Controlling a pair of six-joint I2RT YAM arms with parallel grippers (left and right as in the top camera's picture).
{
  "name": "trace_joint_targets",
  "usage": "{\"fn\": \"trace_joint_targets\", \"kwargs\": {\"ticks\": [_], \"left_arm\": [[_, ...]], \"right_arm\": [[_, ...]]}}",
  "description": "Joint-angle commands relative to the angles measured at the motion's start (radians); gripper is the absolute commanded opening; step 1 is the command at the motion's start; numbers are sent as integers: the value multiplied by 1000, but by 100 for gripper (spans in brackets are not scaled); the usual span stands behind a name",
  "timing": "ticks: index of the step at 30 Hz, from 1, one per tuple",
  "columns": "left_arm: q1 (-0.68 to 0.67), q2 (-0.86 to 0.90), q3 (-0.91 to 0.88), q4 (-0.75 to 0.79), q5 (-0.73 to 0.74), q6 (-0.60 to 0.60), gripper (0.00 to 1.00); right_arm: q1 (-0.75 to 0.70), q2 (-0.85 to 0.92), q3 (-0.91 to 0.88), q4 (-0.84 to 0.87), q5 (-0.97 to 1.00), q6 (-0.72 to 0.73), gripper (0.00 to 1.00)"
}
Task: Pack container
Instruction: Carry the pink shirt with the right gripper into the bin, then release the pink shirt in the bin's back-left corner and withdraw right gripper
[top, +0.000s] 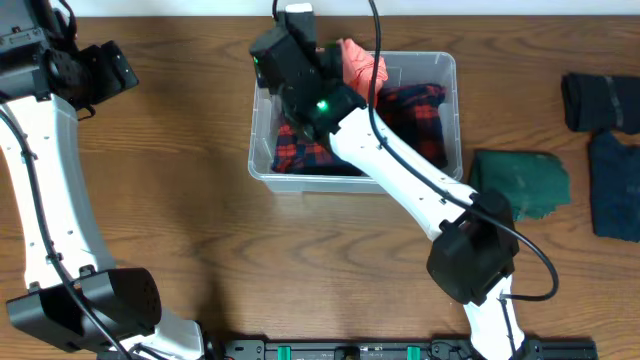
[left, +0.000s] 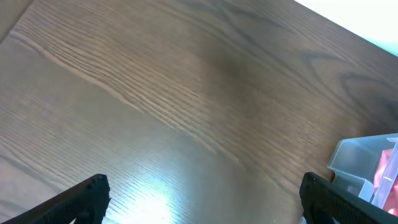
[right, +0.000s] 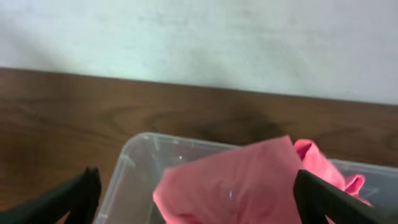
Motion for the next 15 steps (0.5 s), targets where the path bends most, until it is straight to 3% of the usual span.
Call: {"fn": "trace_joint_targets", "kwargs": {"ticks": [1, 4, 5, 7, 11, 15], "left_arm": [[3, 2, 1, -2, -9, 2, 98], [3, 2, 1, -2, -9, 2, 98], [3, 2, 1, -2, -9, 2, 98], [3, 2, 1, -3, -9, 2, 98], [3, 2, 1, -2, -9, 2, 98], [3, 2, 1, -2, -9, 2, 98]], "right_arm": [[-19, -8, 13, -21, 6, -37, 92], [-44, -5, -3, -42, -19, -37, 80], [-53, -4, -11, -46, -28, -37, 71], [-75, 0, -23, -56, -48, -37, 43], [-120, 20, -24, -81, -111, -37, 14], [-161, 53, -24, -90, -189, -37, 1]]}}
